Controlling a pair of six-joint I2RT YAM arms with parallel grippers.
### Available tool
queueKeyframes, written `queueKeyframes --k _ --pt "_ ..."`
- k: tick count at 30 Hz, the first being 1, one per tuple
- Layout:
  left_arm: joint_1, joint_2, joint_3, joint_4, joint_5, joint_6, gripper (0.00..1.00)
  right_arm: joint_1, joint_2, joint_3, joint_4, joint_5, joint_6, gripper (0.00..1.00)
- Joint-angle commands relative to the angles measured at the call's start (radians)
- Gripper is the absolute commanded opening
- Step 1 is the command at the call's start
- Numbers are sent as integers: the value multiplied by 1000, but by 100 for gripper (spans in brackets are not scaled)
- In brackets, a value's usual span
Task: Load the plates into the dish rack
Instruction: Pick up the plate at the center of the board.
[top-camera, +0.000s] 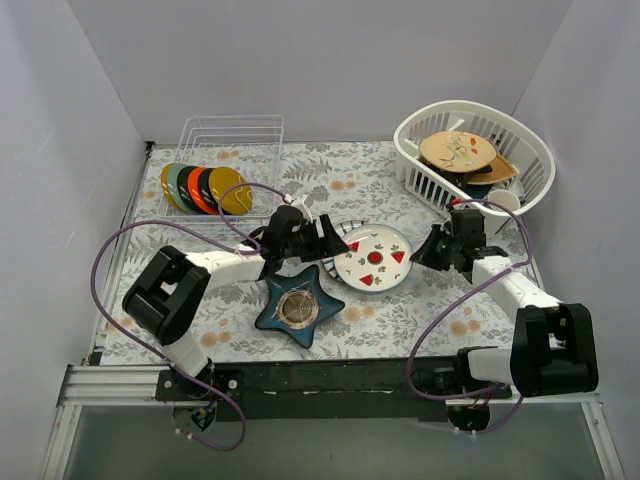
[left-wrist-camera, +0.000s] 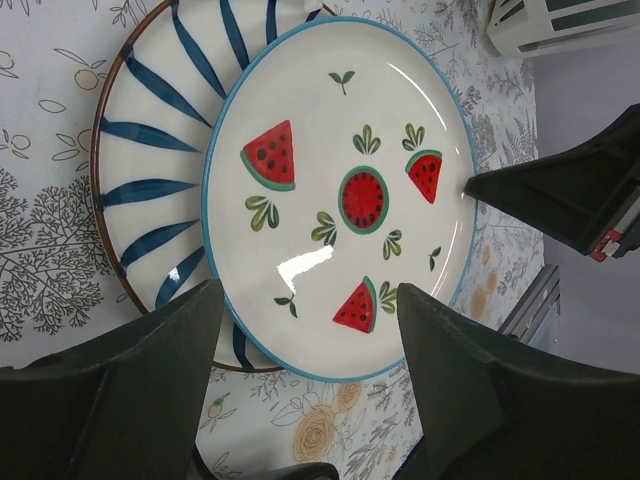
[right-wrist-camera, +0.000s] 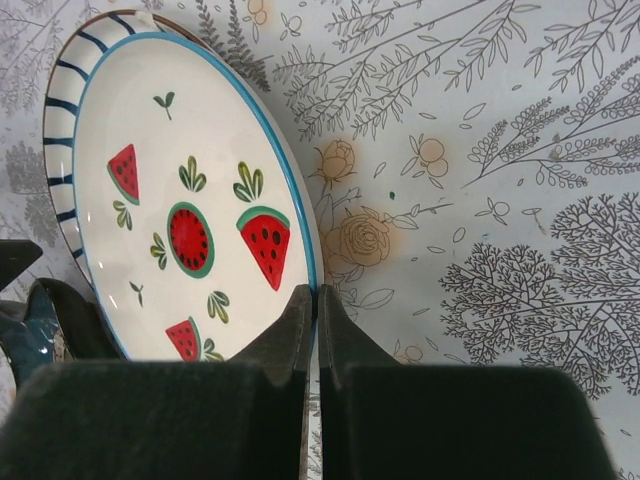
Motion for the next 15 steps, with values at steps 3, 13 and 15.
queueKeyframes --k 3,13,15 --pt "-9 20 35 21 15 8 69 -6 23 -16 92 -22 6 1" --pt "-37 94 62 -18 -27 40 66 -11 36 -25 100 -20 -3 1" --pt "-39 105 62 -25 -30 40 65 -12 39 -28 100 -20 -6 1"
